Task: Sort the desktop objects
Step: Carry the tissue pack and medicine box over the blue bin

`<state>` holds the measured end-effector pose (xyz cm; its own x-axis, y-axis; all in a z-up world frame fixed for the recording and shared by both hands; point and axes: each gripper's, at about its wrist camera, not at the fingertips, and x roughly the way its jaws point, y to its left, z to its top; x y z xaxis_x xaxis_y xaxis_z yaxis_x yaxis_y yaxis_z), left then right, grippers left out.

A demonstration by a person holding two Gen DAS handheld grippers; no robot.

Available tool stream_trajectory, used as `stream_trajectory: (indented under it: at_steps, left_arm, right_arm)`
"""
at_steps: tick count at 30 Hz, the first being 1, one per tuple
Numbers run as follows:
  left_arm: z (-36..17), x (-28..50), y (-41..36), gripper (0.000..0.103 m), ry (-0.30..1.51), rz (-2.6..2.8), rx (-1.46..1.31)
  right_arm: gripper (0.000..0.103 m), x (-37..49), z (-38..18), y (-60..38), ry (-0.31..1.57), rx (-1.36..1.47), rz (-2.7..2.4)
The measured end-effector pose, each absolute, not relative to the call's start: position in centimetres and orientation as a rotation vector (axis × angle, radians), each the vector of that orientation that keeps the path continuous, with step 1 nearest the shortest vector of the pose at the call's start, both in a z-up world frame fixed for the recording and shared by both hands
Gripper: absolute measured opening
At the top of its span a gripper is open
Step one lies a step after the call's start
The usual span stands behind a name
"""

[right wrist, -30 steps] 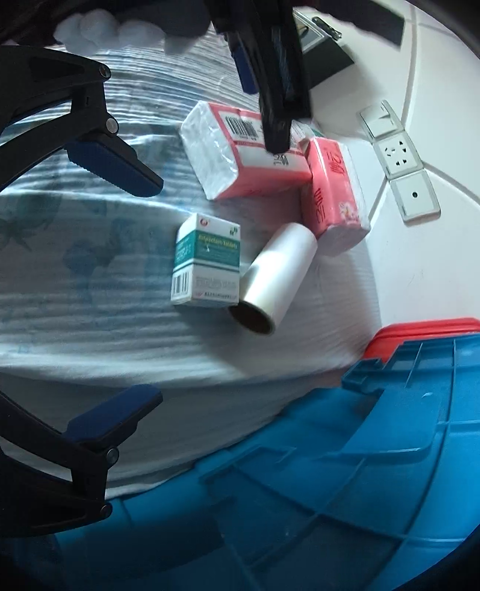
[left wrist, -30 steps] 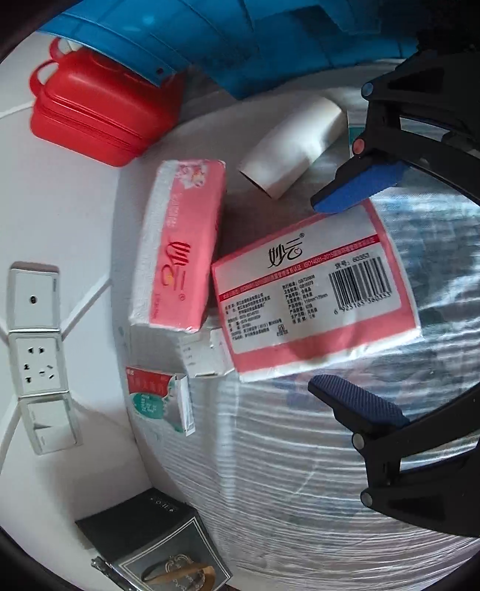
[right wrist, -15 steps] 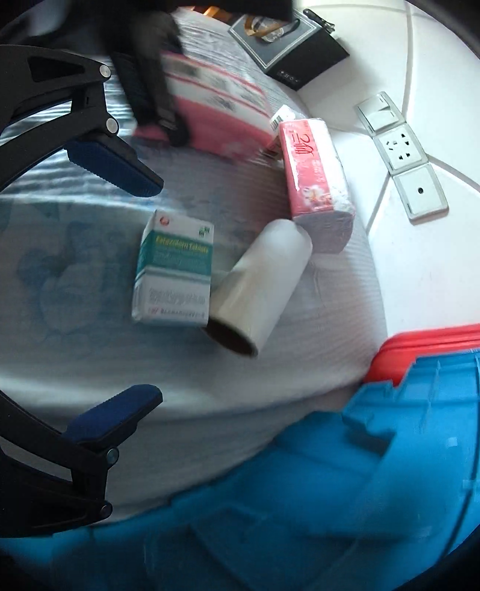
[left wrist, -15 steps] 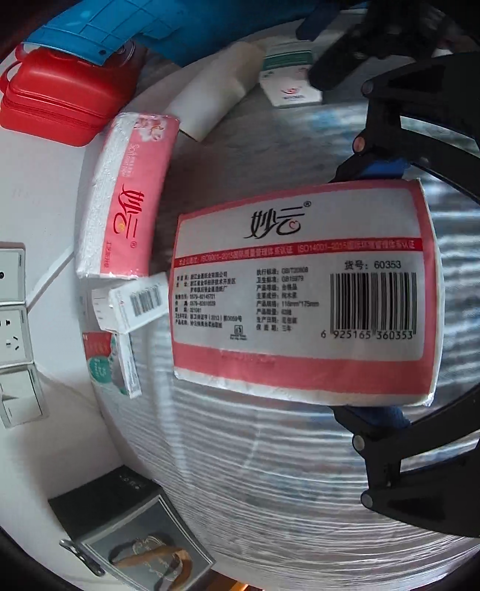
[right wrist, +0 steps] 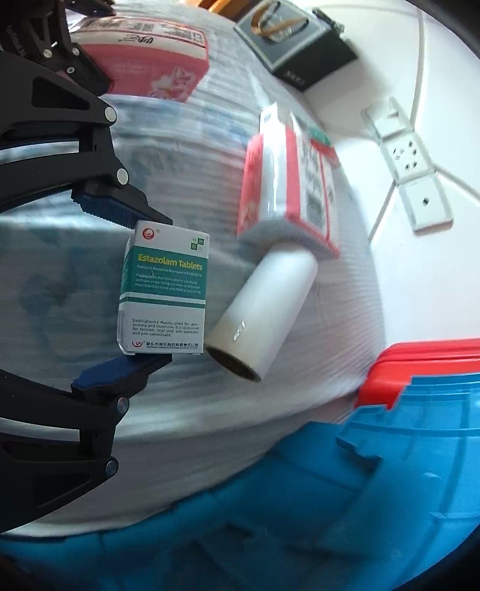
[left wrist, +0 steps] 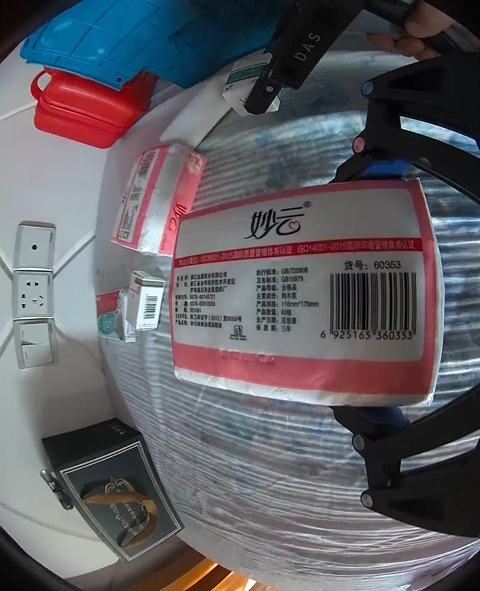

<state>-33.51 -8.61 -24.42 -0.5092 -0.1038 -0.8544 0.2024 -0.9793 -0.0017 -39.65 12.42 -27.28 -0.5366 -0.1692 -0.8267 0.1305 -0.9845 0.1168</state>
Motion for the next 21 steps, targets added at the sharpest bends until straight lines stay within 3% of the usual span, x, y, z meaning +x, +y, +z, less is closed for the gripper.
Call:
stream_trajectory:
  at_steps: [21]
  left_arm:
    - [-4.2,-14.0,-1.4,0.091,0.106,-2.936,0.805]
  right_arm:
    - [0.063,-14.2,-2.1,14.4,0.034,0.615,-2.819]
